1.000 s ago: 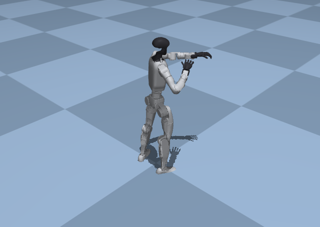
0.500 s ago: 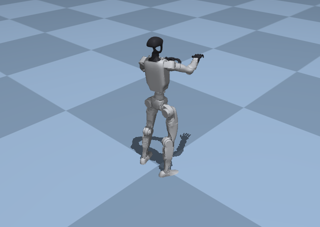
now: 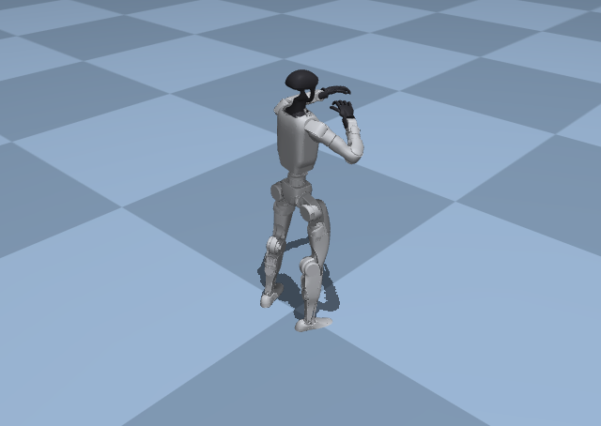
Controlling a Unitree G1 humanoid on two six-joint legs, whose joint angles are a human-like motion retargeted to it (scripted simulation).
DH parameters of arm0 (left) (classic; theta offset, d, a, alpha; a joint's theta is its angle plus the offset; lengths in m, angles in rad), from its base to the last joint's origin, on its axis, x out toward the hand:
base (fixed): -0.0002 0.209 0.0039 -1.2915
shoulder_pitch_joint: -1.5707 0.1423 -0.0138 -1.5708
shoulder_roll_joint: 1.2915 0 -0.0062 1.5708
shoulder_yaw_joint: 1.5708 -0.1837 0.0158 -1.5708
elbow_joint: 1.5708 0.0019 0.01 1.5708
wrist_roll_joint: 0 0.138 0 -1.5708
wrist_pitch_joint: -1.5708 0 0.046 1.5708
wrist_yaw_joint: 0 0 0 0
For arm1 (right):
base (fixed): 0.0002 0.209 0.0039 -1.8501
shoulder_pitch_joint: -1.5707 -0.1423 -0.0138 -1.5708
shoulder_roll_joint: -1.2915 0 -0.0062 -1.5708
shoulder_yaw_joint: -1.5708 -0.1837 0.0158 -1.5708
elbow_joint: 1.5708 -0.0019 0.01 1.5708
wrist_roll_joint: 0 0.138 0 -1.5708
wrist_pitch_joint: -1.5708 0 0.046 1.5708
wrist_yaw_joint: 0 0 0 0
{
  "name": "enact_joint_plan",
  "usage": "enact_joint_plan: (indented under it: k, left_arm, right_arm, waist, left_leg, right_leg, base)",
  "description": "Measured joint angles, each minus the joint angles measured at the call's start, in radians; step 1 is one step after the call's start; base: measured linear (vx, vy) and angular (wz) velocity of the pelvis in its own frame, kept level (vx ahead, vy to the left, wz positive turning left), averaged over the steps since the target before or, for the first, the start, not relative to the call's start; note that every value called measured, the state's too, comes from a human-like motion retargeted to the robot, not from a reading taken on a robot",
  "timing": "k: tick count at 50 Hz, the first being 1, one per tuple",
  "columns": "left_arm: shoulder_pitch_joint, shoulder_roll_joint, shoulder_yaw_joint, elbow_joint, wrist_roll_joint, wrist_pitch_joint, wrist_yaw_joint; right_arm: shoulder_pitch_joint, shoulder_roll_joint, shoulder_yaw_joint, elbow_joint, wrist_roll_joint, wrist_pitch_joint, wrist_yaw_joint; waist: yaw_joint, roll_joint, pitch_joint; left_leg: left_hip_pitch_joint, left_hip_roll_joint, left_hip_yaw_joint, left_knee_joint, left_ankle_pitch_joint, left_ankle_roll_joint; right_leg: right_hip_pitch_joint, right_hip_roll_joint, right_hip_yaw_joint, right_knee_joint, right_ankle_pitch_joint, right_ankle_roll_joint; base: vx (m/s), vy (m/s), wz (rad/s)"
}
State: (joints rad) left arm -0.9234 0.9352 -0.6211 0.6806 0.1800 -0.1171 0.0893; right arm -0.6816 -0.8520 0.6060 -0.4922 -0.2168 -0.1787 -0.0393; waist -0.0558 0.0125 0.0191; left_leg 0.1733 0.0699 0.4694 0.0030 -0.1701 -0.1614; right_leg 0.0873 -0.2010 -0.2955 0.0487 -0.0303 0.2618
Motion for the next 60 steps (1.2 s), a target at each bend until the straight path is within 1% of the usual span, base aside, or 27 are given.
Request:
enact_joint_plan:
  k: [3, 5, 8, 10, 12, 17, 20, 23, 26, 30, 33, 36, 38, 40, 45, 50, 55, 60]
  left_arm:
    - [-0.04, 0.038, -0.095, 0.207, 0.012, -0.006, 0.07]
    - [-0.053, 0.044, -0.127, 0.305, -0.012, -0.005, 0.107]
    - [-0.047, 0.048, -0.121, 0.334, -0.052, -0.002, 0.137]
    - [-0.039, 0.054, -0.102, 0.281, -0.057, -0.005, 0.148]
    - [-0.02, 0.063, -0.074, 0.17, -0.024, -0.015, 0.145]
    - [0.058, 0.056, 0.018, -0.2, 0.133, -0.059, 0.099]
    - [0.12, 0.034, 0.068, -0.428, 0.181, -0.088, 0.074]
    - [0.189, 0.013, 0.105, -0.626, 0.16, -0.116, 0.038]
    - [0.246, 0.007, 0.126, -0.768, 0.112, -0.146, -0.02]
    - [0.279, 0.03, 0.133, -0.836, 0.071, -0.183, -0.108]
    - [0.265, 0.054, 0.13, -0.79, 0.068, -0.192, -0.172]
    - [0.244, 0.076, 0.123, -0.697, 0.069, -0.17, -0.219]
    - [0.224, 0.092, 0.116, -0.62, 0.067, -0.146, -0.234]
    - [0.196, 0.104, 0.102, -0.537, 0.06, -0.115, -0.233]
    - [0.181, 0.146, 0.068, -0.425, 0.026, -0.076, -0.222]
    - [0.184, 0.18, 0.051, -0.422, 0.038, -0.071, -0.15]
    - [0.117, 0.164, 0.023, -0.336, 0.096, -0.044, -0.089]
    - [-0.065, 0.108, -0.122, -0.04, 0.123, -0.009, -0.029]
  right_arm:
    - [-0.001, -0.007, -0.021, -0.076, 0.054, -0.044, -0.017]
    - [-0.001, -0.006, -0.037, -0.096, 0.089, -0.059, -0.017]
    - [0.007, 0.005, -0.053, -0.077, 0.121, -0.05, -0.002]
    - [0.003, 0.015, -0.055, -0.037, 0.13, -0.038, 0.016]
    - [-0.001, 0.032, -0.05, 0.02, 0.118, -0.029, 0.033]
    - [-0.034, 0.091, -0.029, 0.187, 0.013, -0.022, 0.048]
    - [-0.085, 0.132, -0.013, 0.295, -0.071, -0.004, 0.04]
    - [-0.162, 0.171, 0.012, 0.424, -0.139, 0.03, 0.042]
    - [-0.255, 0.206, 0.055, 0.587, -0.191, 0.062, 0.052]
    - [-0.376, 0.253, 0.137, 0.84, -0.244, 0.083, 0.059]
    - [-0.438, 0.28, 0.192, 0.993, -0.267, 0.086, 0.075]
    - [-0.462, 0.286, 0.226, 1.046, -0.268, 0.087, 0.085]
    - [-0.464, 0.28, 0.236, 1.026, -0.26, 0.083, 0.067]
    - [-0.444, 0.252, 0.221, 0.931, -0.221, 0.08, 0.061]
    - [-0.35, 0.132, 0.168, 0.535, -0.095, 0.053, 0.089]
    - [-0.224, 0.045, 0.088, 0.199, 0.041, 0.037, 0.102]
    - [-0.137, 0.012, 0.03, 0.024, 0.103, 0.031, 0.089]
    - [-0.09, 0.002, -0.016, -0.084, 0.137, 0.007, 0.045]
  waist:
    - [-0.056, 0.019, 0.002]
    - [-0.084, 0.026, 0.003]
    - [-0.107, 0.027, -0.005]
    - [-0.113, 0.023, -0.007]
    - [-0.106, 0.012, -0.014]
    - [-0.048, -0.033, -0.03]
    - [0.013, -0.063, -0.034]
    - [0.084, -0.093, -0.036]
    - [0.152, -0.118, -0.039]
    - [0.229, -0.143, -0.045]
    - [0.267, -0.153, -0.049]
    - [0.287, -0.157, -0.054]
    - [0.29, -0.156, -0.052]
    - [0.288, -0.151, -0.044]
    - [0.253, -0.13, -0.028]
    - [0.181, -0.105, -0.012]
    - [0.085, -0.076, -0.009]
    - [-0.01, -0.052, -0.005]
  left_leg:
    - [0.0, 0.007, 0.031, -0.001, 0.003, 0.001]
    - [-0.001, 0.011, 0.047, -0.002, 0.004, 0.001]
    - [-0.004, 0.014, 0.06, -0.003, 0.005, 0.002]
    - [-0.007, 0.013, 0.059, -0.003, 0.005, 0.002]
    - [-0.01, 0.012, 0.052, -0.003, 0.004, 0.003]
    - [-0.02, 0.006, 0.012, -0.001, 0.0, 0.002]
    - [-0.026, 0.008, -0.02, 0.001, 0.0, 0.0]
    - [-0.033, 0.009, -0.056, 0.003, -0.001, -0.002]
    - [-0.041, 0.01, -0.092, 0.004, 0.0, -0.003]
    - [-0.051, 0.01, -0.134, 0.004, 0.002, -0.006]
    - [-0.057, 0.009, -0.158, 0.001, 0.007, -0.009]
    - [-0.06, 0.007, -0.171, -0.002, 0.011, -0.009]
    - [-0.061, 0.005, -0.175, -0.005, 0.013, -0.007]
    - [-0.058, 0.004, -0.173, -0.007, 0.015, -0.004]
    - [-0.048, 0.002, -0.146, -0.008, 0.013, 0.004]
    - [-0.033, 0.002, -0.096, -0.005, 0.005, 0.011]
    - [-0.019, 0.012, -0.034, -0.004, 0.002, 0.01]
    - [-0.002, 0.018, 0.024, -0.009, 0.004, 0.01]
  right_leg:
    - [-0.019, 0.013, 0.027, -0.007, 0.008, 0.0]
    - [-0.029, 0.02, 0.041, -0.011, 0.013, 0.0]
    - [-0.039, 0.025, 0.051, -0.014, 0.019, 0.0]
    - [-0.043, 0.024, 0.049, -0.011, 0.02, 0.0]
    - [-0.043, 0.02, 0.042, -0.008, 0.018, 0.0]
    - [-0.033, 0.004, 0.005, 0.008, 0.005, -0.001]
    - [-0.021, 0.002, -0.025, 0.014, -0.002, -0.008]
    - [-0.006, 0.0, -0.058, 0.017, -0.008, -0.015]
    - [0.011, -0.001, -0.091, 0.016, -0.012, -0.022]
    - [0.03, -0.003, -0.132, 0.016, -0.017, -0.029]
    - [0.038, -0.004, -0.156, 0.019, -0.02, -0.032]
    - [0.042, -0.007, -0.171, 0.023, -0.022, -0.033]
    - [0.042, -0.009, -0.176, 0.025, -0.023, -0.032]
    - [0.042, -0.011, -0.175, 0.028, -0.024, -0.029]
    - [0.035, -0.012, -0.15, 0.026, -0.019, -0.015]
    - [0.018, -0.009, -0.098, 0.023, -0.013, -0.001]
    - [-0.009, 0.005, -0.036, 0.022, -0.007, 0.0]
    - [-0.032, 0.019, 0.019, 0.023, -0.002, 0.0]
  base:
    - [-0.02, -0.04, -0.6]
    - [-0.01, -0.03, -0.46]
    - [0.0, -0.01, -0.21]
    - [0.0, 0.0, 0.0]
    - [0.01, 0.01, 0.11]
    - [0.02, 0.02, 0.44]
    - [0.02, 0.0, 0.6]
    - [0.02, -0.01, 0.66]
    - [0.03, 0.0, 0.68]
    - [0.02, 0.0, 0.62]
    - [0.02, 0.0, 0.49]
    - [0.01, 0.0, 0.3]
    - [0.0, 0.0, 0.0]
    - [0.0, 0.0, 0.0]
    - [0.0, 0.0, -0.26]
    - [-0.01, 0.0, -0.57]
    - [-0.02, -0.02, -0.7]
    - [-0.02, -0.02, -0.66]
